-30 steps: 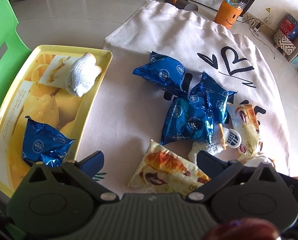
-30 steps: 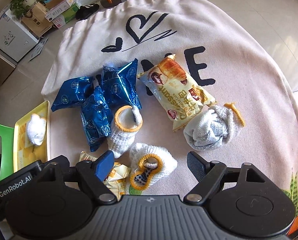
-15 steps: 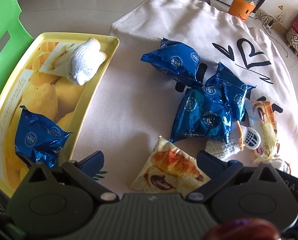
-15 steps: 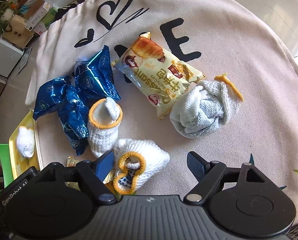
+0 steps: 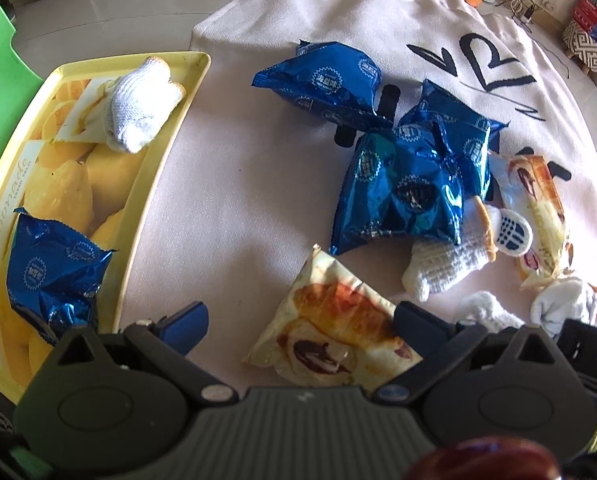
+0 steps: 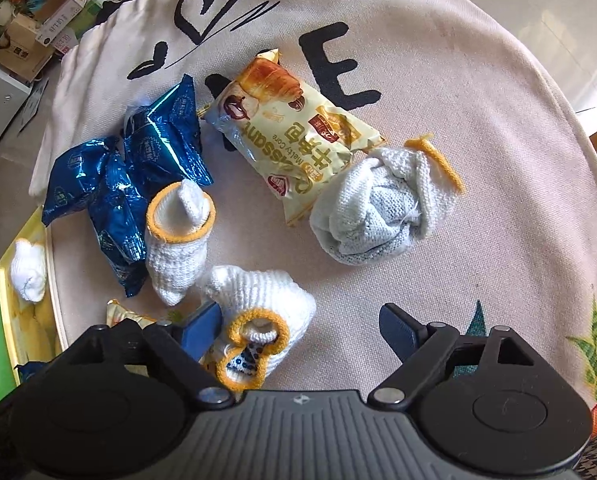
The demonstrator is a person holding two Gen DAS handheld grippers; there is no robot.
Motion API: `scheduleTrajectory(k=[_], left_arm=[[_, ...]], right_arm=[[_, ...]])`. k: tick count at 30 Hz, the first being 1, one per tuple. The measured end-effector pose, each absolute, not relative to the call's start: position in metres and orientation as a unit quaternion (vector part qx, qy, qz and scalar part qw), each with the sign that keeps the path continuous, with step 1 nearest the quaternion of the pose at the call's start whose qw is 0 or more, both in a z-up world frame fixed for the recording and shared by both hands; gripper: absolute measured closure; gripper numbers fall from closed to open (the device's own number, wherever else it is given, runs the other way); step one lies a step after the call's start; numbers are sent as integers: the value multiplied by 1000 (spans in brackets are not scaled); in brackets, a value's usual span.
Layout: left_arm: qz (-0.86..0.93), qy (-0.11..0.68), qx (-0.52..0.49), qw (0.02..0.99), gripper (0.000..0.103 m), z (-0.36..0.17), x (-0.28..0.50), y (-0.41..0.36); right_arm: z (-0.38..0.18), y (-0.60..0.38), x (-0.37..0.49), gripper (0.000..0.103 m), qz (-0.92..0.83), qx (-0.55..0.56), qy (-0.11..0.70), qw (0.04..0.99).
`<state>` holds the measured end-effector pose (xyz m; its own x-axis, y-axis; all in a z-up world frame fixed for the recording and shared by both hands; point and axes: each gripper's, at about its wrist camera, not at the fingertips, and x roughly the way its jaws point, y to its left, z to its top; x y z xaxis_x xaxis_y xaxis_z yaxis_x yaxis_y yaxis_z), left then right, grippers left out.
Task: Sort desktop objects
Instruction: 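Grasp the white knit glove with orange cuff with the right gripper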
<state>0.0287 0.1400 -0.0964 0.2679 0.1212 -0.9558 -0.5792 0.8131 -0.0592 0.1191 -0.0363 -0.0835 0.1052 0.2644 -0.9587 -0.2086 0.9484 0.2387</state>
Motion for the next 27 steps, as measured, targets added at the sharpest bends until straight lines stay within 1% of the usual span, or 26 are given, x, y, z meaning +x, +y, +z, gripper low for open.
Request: scheduleTrajectory(k=[6, 9, 11, 19, 27], left_arm=[[208, 573, -173, 773, 1, -95, 16, 129], [197, 585, -154, 771, 1, -92, 9, 125], [195, 590, -145, 770, 1, -90, 4, 125], [167, 571, -168, 786, 1, -82, -2, 120], [147, 591, -159, 777, 1, -96, 2, 108]], right_arm=[[-75, -51, 117, 17, 154, 3, 651, 744], [-77, -61, 116, 13, 150, -2, 660, 736], [-78, -67, 115, 13, 149, 3, 670, 727], [-70, -58, 111, 13, 194, 19, 655, 730], [-84, -46, 108, 13, 221, 32, 670, 708]])
